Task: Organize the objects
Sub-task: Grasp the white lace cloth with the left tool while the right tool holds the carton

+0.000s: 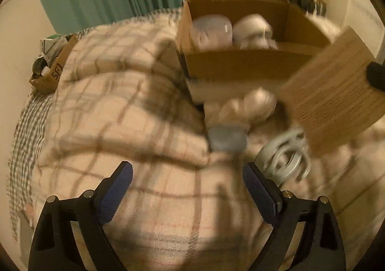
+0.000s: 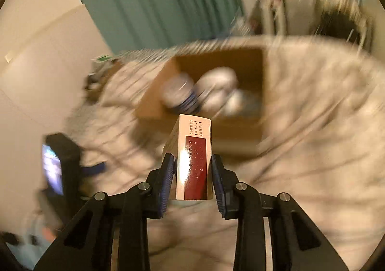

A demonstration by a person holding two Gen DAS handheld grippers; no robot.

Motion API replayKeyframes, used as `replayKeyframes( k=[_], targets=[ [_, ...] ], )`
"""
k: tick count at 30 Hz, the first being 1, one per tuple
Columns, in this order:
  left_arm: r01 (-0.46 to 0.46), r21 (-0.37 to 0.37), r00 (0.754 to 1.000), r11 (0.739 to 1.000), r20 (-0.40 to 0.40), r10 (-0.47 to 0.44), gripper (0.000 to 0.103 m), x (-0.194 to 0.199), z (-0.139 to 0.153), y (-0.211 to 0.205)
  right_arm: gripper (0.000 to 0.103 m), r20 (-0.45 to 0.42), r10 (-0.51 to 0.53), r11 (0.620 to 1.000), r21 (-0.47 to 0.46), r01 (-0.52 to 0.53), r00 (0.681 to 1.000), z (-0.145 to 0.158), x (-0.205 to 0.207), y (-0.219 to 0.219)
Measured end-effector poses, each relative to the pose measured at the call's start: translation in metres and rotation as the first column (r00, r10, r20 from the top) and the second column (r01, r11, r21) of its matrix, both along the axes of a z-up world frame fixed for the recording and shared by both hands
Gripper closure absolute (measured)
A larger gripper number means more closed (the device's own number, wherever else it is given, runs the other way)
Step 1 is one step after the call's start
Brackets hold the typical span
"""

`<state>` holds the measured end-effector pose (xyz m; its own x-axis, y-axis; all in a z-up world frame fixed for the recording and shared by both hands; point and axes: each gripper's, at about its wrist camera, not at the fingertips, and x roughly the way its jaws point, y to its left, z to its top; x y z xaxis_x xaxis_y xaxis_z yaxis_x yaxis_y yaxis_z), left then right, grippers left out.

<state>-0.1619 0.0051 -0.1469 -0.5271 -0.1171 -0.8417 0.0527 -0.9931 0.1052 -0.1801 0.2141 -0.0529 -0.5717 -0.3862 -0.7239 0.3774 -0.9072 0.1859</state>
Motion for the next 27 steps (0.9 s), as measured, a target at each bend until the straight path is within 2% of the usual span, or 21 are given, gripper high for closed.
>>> replayKeyframes(
  k=[2,4,6,8,11,13,15,16,17,18,22,27],
  targets=[
    [0.009,0.024,0.999,1.000,-0.033,-0.008,0.011,-0.006,0.010,0.005,0.072,-0.116,-0.044,0.988,0.145,0.060,0.992,0.019,0.008,0.006],
    [0.041,0.035,0.999,0.999,-0.034,-0.040,0.012,-0.018,0.013,0.014,0.072,-0.161,-0.059,0.972,0.217,0.094,0.985,0.025,0.010,0.003],
    [0.075,0.045,0.997,0.996,-0.034,-0.074,0.017,-0.028,0.009,0.028,0.072,-0.170,-0.053,0.955,0.278,0.099,0.984,0.020,0.008,-0.004],
    [0.102,0.036,0.995,0.994,-0.022,-0.102,0.020,-0.038,0.001,0.039,0.072,-0.143,-0.037,0.947,0.311,0.081,0.989,0.006,0.004,-0.014],
    [0.113,0.004,0.994,0.994,0.009,-0.113,0.036,-0.055,-0.015,0.048,0.072,-0.093,-0.033,0.944,0.325,0.062,0.995,-0.017,-0.006,-0.013],
    [0.107,0.031,0.993,0.994,0.040,-0.108,0.050,-0.067,-0.025,0.046,0.071,-0.099,-0.044,0.942,0.326,0.075,0.994,-0.025,-0.009,-0.012],
    [0.104,0.059,0.992,0.993,0.068,-0.108,0.073,-0.074,-0.032,0.042,0.071,-0.056,-0.043,0.948,0.311,0.058,0.998,-0.034,-0.015,-0.011],
    [0.100,0.069,0.992,0.993,0.068,-0.105,0.077,-0.074,-0.033,0.040,0.071,-0.031,-0.046,0.951,0.305,0.053,0.998,-0.040,-0.018,-0.011],
    [0.103,0.084,0.992,0.991,0.065,-0.109,0.087,-0.073,-0.033,0.038,0.072,-0.013,-0.049,0.954,0.296,0.051,0.999,-0.045,-0.019,-0.013],
    [0.109,0.100,0.992,0.989,0.058,-0.115,0.092,-0.072,-0.032,0.036,0.074,-0.009,-0.049,0.956,0.288,0.050,0.999,-0.048,-0.019,-0.012],
    [0.110,0.114,0.993,0.987,0.032,-0.115,0.096,-0.062,-0.022,0.031,0.074,-0.050,-0.052,0.960,0.272,0.063,0.997,-0.038,-0.010,-0.013],
    [0.106,0.149,0.994,0.983,-0.021,-0.104,0.097,-0.043,0.010,0.027,0.074,-0.099,-0.012,0.963,0.267,0.038,0.995,-0.015,0.006,-0.019]
  ],
)
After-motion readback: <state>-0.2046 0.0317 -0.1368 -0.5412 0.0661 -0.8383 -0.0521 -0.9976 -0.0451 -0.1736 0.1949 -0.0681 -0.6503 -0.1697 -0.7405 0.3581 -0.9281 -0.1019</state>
